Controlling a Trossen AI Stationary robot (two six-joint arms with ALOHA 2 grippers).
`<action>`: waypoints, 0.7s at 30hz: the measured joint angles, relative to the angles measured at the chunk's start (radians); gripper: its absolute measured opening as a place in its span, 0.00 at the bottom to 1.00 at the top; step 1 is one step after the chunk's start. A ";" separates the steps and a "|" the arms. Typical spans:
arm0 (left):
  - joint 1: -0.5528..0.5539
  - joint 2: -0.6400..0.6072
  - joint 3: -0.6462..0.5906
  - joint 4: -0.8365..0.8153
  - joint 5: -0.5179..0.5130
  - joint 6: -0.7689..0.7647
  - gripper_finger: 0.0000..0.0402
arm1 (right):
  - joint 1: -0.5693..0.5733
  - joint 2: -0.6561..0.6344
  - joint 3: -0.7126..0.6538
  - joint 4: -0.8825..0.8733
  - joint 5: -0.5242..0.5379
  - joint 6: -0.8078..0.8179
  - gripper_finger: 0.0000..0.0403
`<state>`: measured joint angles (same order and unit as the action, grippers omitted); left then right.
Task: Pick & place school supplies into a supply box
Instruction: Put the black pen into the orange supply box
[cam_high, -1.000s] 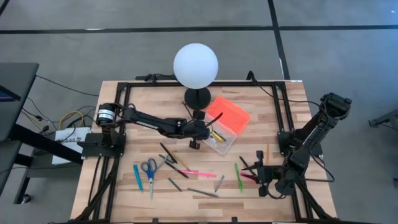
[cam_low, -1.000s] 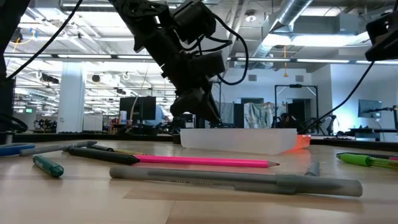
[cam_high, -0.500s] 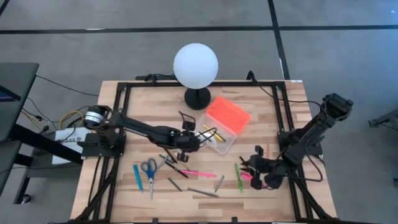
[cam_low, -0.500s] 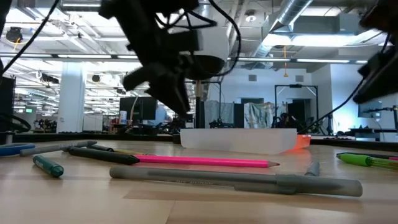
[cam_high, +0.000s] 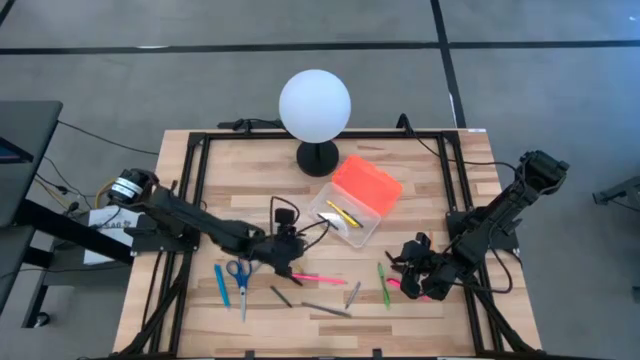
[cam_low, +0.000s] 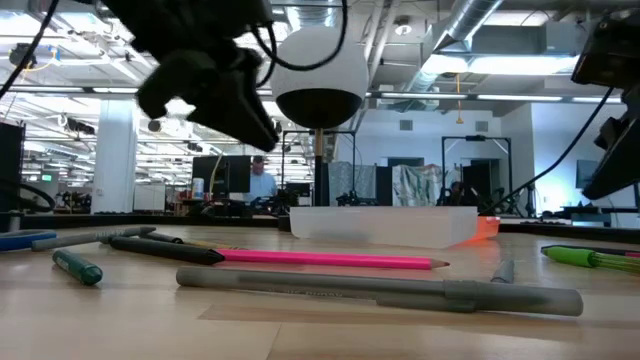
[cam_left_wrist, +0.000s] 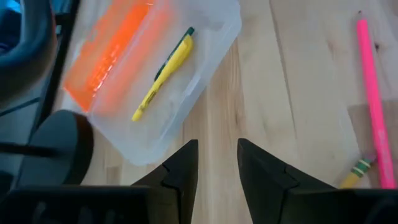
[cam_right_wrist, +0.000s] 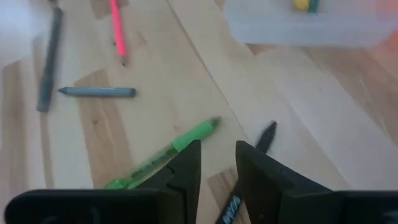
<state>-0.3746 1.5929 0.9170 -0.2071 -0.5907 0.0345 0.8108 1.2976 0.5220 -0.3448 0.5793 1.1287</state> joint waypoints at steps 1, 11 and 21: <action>-0.018 0.000 -0.007 -0.002 -0.026 -0.018 0.26 | 0.000 0.000 0.000 -0.011 -0.006 0.022 0.23; -0.232 0.001 -0.153 0.057 -0.328 -0.241 0.26 | 0.013 0.000 0.000 -0.039 -0.059 0.104 0.23; -0.323 -0.004 -0.171 0.094 -0.571 -0.244 0.26 | 0.011 0.000 0.000 -0.057 -0.057 0.122 0.23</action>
<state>-0.6981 1.5894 0.7456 -0.1131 -1.1619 -0.2094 0.8223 1.2976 0.5220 -0.4019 0.5219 1.2502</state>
